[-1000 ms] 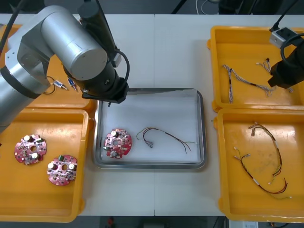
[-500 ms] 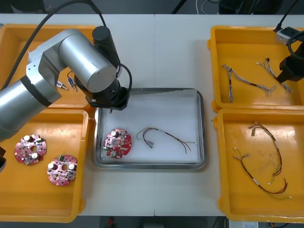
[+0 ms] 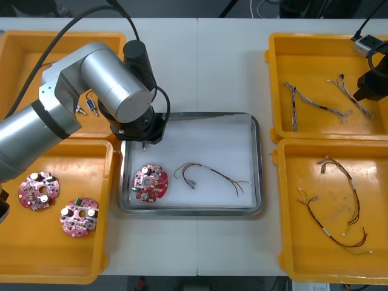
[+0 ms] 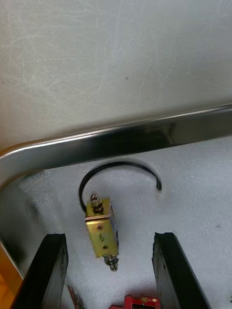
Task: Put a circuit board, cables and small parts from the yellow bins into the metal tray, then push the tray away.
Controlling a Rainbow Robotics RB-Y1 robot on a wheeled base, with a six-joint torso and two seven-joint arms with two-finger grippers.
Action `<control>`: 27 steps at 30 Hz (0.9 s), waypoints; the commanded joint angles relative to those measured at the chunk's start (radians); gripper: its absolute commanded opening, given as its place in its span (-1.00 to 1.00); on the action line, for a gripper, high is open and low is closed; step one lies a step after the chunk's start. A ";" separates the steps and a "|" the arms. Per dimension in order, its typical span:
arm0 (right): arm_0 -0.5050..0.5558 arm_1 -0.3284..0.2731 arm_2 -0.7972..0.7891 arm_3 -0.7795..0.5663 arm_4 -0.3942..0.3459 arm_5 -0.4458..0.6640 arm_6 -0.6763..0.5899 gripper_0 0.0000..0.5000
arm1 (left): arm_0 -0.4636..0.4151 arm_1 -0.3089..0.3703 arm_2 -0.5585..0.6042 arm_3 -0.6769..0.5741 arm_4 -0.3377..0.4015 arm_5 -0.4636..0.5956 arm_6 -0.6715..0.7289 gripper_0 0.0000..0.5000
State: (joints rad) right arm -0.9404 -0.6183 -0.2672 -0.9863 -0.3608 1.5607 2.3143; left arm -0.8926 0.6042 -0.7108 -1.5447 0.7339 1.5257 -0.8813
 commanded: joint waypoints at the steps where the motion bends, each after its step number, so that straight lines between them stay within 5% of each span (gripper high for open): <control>1: -0.071 -0.046 -0.024 0.070 0.011 -0.074 0.042 1.00 | 0.003 -0.017 -0.010 -0.046 0.009 0.007 0.079 1.00; 10: -0.072 -0.046 -0.024 0.196 0.002 -0.235 0.070 1.00 | 0.003 -0.018 0.056 -0.130 0.018 0.088 0.111 1.00; 27: -0.071 -0.046 -0.024 0.356 -0.030 -0.399 0.085 1.00 | 0.001 0.034 0.424 -0.236 -0.002 0.394 0.124 1.00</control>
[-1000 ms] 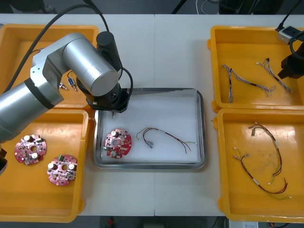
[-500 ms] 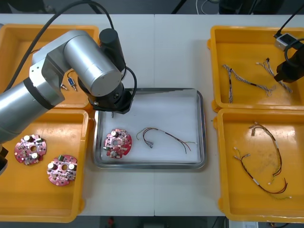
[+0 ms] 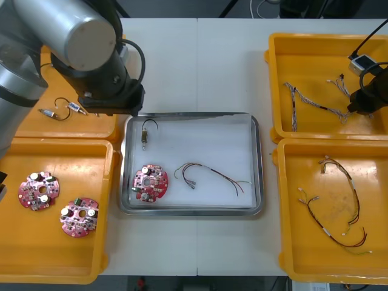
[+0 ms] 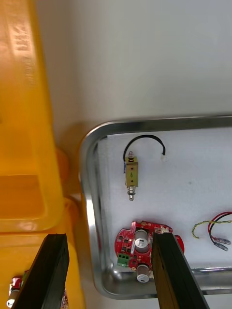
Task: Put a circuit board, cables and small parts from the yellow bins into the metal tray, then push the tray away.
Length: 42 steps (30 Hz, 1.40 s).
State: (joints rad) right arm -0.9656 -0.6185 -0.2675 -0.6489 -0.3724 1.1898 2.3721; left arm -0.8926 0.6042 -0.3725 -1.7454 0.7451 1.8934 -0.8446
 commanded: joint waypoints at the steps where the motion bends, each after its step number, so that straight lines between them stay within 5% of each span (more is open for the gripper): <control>1: -0.045 -0.046 -0.024 0.025 -0.025 -0.032 0.027 1.00 | 0.001 0.040 0.092 -0.036 -0.018 0.026 0.087 1.00; 11: -0.036 -0.043 -0.006 0.069 -0.043 -0.072 0.021 1.00 | 0.001 0.117 0.207 0.053 -0.070 0.001 0.044 1.00; 23: -0.010 -0.041 -0.004 0.069 -0.045 -0.070 0.024 1.00 | -0.009 0.138 0.257 0.210 -0.127 -0.200 -0.099 1.00; 26: -0.005 -0.041 -0.002 0.069 -0.045 -0.070 0.024 0.67 | -0.016 0.138 0.257 0.245 -0.144 -0.257 -0.103 1.00; 28: -0.004 -0.041 -0.002 0.069 -0.045 -0.068 0.025 0.28 | -0.016 0.138 0.257 0.265 -0.159 -0.301 -0.110 1.00; 30: -0.002 -0.041 -0.002 0.069 -0.045 -0.070 0.025 -0.13 | -0.016 0.138 0.257 0.282 -0.167 -0.333 -0.111 1.00; 31: -0.002 -0.043 -0.004 0.069 -0.045 -0.070 0.025 -0.67 | -0.016 0.138 0.257 0.290 -0.177 -0.350 -0.114 1.00; 33: -0.001 -0.041 -0.004 0.069 -0.045 -0.070 0.025 -1.00 | -0.016 0.138 0.257 0.299 -0.199 -0.373 -0.119 1.00; 42: -0.001 -0.046 -0.004 0.014 -0.037 0.007 0.018 -1.00 | -0.016 0.138 0.257 0.396 -0.262 -0.536 -0.136 1.00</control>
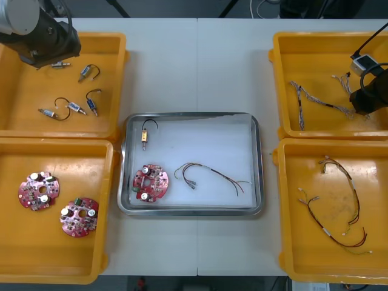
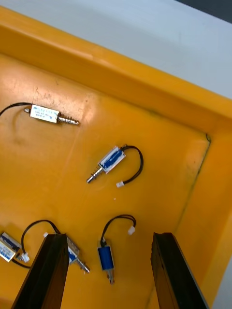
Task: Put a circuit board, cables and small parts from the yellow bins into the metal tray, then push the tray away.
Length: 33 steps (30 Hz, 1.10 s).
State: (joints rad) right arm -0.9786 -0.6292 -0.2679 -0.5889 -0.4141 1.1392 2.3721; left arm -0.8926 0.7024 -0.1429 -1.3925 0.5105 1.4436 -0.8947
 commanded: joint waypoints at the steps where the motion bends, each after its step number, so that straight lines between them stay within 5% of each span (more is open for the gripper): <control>1: 0.012 -0.037 -0.004 -0.057 0.006 0.071 0.018 -1.00 | -0.015 0.040 0.028 0.049 -0.027 -0.098 -0.089 1.00; 19: 0.032 -0.050 -0.039 -0.535 0.057 0.579 -0.017 -1.00 | -0.015 0.029 0.028 0.323 -0.038 -0.448 -0.265 1.00; 25: 0.101 -0.038 -0.031 -0.796 0.021 0.755 -0.021 -1.00 | -0.015 0.009 0.026 0.397 -0.040 -0.562 -0.277 1.00; 33: 0.161 -0.038 0.030 -1.059 -0.098 0.781 -0.028 -1.00 | -0.015 -0.001 -0.029 0.460 -0.055 -0.698 -0.277 1.00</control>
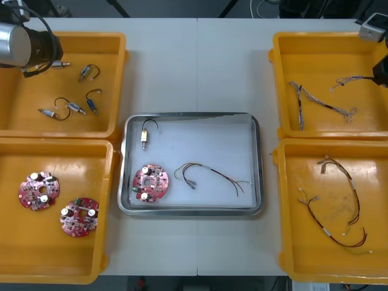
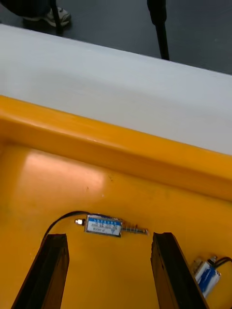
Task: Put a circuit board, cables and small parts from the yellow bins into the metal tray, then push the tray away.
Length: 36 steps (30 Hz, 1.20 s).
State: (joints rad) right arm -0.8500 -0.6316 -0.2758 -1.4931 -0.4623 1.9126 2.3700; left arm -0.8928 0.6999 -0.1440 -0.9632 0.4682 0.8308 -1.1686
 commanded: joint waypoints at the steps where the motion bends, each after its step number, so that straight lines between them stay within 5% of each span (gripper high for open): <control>1: 0.037 -0.036 0.053 -0.193 -0.064 0.007 -0.028 -1.00 | -0.015 0.000 -0.039 0.043 -0.010 -0.108 -0.005 1.00; 8: 0.065 -0.036 0.156 -0.403 -0.165 0.007 -0.052 -1.00 | -0.015 -0.025 -0.088 0.139 -0.005 -0.257 -0.009 1.00; 18: 0.083 -0.030 0.326 -0.604 -0.296 0.007 -0.176 -1.00 | -0.014 -0.062 -0.091 0.195 -0.006 -0.335 -0.014 1.00; 26: 0.083 0.055 0.468 -0.674 -0.274 0.007 -0.247 -1.00 | -0.006 -0.063 -0.115 0.202 -0.008 -0.369 -0.016 1.00; 36: 0.083 0.136 0.668 -0.655 -0.134 0.007 -0.273 -1.00 | 0.008 -0.063 -0.149 0.230 -0.008 -0.406 -0.014 1.00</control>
State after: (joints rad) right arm -0.7700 -0.5222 0.3271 -2.1387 -0.6191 1.9166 2.1345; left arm -0.8928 0.6444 -0.2734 -0.7451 0.4655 0.4417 -1.1686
